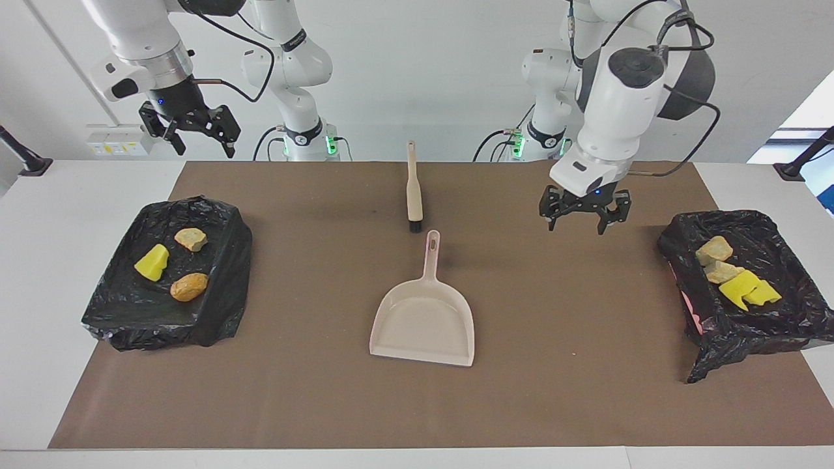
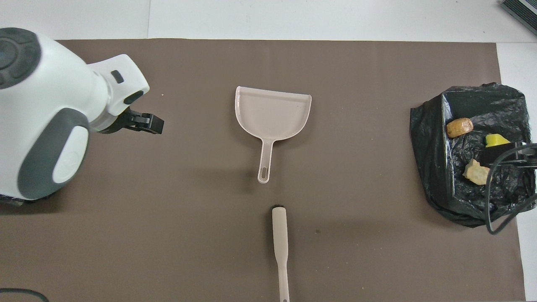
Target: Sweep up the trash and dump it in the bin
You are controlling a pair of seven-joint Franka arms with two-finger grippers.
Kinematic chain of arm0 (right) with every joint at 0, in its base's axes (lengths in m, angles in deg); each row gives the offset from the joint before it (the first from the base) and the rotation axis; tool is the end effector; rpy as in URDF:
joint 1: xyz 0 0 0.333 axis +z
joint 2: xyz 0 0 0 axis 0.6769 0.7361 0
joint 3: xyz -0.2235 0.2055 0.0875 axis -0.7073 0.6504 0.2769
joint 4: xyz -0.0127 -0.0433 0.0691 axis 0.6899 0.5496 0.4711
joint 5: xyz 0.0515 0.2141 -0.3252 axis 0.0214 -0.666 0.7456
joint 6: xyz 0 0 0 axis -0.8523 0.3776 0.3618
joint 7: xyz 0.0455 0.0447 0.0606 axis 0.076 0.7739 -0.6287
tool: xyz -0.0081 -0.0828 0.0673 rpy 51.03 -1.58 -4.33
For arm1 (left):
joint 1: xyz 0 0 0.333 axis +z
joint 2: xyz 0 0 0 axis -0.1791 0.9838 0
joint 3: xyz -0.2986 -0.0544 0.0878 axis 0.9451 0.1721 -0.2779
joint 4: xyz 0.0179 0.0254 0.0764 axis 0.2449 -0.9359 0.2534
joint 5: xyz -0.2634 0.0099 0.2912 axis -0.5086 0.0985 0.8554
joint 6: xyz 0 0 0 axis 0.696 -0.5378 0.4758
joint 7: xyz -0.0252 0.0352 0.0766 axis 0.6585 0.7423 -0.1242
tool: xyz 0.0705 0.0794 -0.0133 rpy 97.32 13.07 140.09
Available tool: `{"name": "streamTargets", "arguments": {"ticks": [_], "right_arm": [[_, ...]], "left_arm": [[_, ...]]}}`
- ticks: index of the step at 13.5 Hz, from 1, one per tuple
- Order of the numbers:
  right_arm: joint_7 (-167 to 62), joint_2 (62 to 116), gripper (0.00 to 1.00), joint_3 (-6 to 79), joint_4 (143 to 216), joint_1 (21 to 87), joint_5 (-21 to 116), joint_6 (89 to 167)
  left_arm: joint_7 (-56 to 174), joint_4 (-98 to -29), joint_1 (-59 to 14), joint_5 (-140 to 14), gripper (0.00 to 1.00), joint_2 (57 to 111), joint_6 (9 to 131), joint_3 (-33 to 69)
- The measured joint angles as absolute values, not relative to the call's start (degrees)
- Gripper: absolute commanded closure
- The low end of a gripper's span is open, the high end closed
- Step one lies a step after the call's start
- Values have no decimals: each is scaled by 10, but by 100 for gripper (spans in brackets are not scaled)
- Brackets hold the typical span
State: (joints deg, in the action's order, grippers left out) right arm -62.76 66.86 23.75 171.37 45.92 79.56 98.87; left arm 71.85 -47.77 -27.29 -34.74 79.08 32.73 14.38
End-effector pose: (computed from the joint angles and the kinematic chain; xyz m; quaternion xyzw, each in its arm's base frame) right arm 0.5117 -0.0271 0.6430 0.9991 -0.0421 -0.0014 0.0087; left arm 0.5735 -0.1612 0.5626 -0.9922 0.1205 -0.0270 0.0195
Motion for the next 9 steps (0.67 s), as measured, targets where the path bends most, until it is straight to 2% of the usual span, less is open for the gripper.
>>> {"name": "streamTargets", "arguments": {"ticks": [6,9], "right_arm": [[-628,680,0,237,1701,459,796,989],[-628,680,0,237,1701,459,796,989]], "left_arm": [[792,-478,-206,-369,0,692,218,119],[792,-474,-197,-369,0,674,196,120]]}}
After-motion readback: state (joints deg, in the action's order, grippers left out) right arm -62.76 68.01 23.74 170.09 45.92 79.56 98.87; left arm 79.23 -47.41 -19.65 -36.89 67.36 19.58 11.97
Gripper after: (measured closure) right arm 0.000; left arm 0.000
